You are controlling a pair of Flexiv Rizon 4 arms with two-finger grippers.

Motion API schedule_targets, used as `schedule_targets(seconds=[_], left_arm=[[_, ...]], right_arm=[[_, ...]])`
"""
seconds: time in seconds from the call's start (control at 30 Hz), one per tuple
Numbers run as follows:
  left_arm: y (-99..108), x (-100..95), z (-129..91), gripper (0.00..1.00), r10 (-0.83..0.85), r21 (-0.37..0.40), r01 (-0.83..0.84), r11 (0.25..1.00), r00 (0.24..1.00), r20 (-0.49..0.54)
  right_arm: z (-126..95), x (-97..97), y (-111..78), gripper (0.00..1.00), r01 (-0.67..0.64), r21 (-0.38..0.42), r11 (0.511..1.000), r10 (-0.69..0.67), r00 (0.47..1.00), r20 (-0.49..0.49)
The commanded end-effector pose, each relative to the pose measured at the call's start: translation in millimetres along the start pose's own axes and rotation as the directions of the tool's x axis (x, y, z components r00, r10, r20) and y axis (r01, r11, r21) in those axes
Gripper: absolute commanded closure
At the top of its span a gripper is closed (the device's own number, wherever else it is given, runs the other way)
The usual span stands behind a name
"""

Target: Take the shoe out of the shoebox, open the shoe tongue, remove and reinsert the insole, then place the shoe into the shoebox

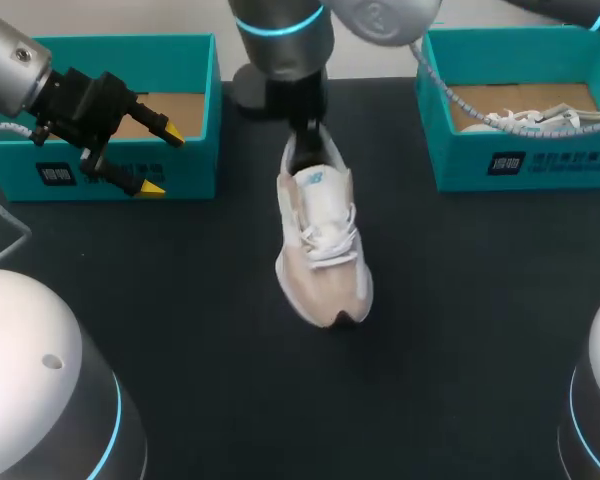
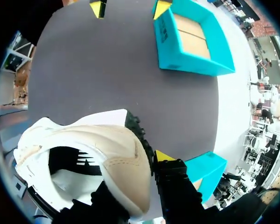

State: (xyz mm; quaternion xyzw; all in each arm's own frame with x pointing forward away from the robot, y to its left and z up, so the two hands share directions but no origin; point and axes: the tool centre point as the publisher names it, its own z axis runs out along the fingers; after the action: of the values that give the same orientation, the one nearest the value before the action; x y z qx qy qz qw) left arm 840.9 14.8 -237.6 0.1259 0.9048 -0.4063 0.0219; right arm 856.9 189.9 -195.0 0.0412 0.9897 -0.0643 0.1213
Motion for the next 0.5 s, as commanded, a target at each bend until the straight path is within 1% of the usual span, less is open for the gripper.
schedule_targets(seconds=[0.03,0.07,0.1,0.17,0.5], left_arm=[[0.0,0.2,0.1,0.0,0.0,-0.003,0.0,1.0,1.0,-0.001],[0.0,0.2,0.1,0.0,0.0,-0.003,0.0,1.0,1.0,-0.001],[0.0,0.2,0.1,0.0,0.0,-0.003,0.0,1.0,1.0,-0.001],[0.0,0.2,0.1,0.0,0.0,-0.003,0.0,1.0,1.0,-0.001],[0.0,0.2,0.1,0.0,0.0,-0.003,0.0,1.0,1.0,-0.001]], right_arm=[[-32.2,-5.2,-14.2,1.0,0.012,-0.023,1.0,-0.012,1.0,0.002],[-35.0,-6.7,-15.1,1.0,0.021,-0.03,0.999,-0.021,1.0,0.002],[-37.9,-8.5,-16.3,1.0,0.004,-0.019,1.0,-0.004,1.0,0.002],[-41.2,-10.4,-19.6,1.0,-0.009,-0.017,1.0,0.01,1.0,0.023],[-41.2,-10.4,-19.6,1.0,-0.009,-0.017,1.0,0.01,1.0,0.023]])
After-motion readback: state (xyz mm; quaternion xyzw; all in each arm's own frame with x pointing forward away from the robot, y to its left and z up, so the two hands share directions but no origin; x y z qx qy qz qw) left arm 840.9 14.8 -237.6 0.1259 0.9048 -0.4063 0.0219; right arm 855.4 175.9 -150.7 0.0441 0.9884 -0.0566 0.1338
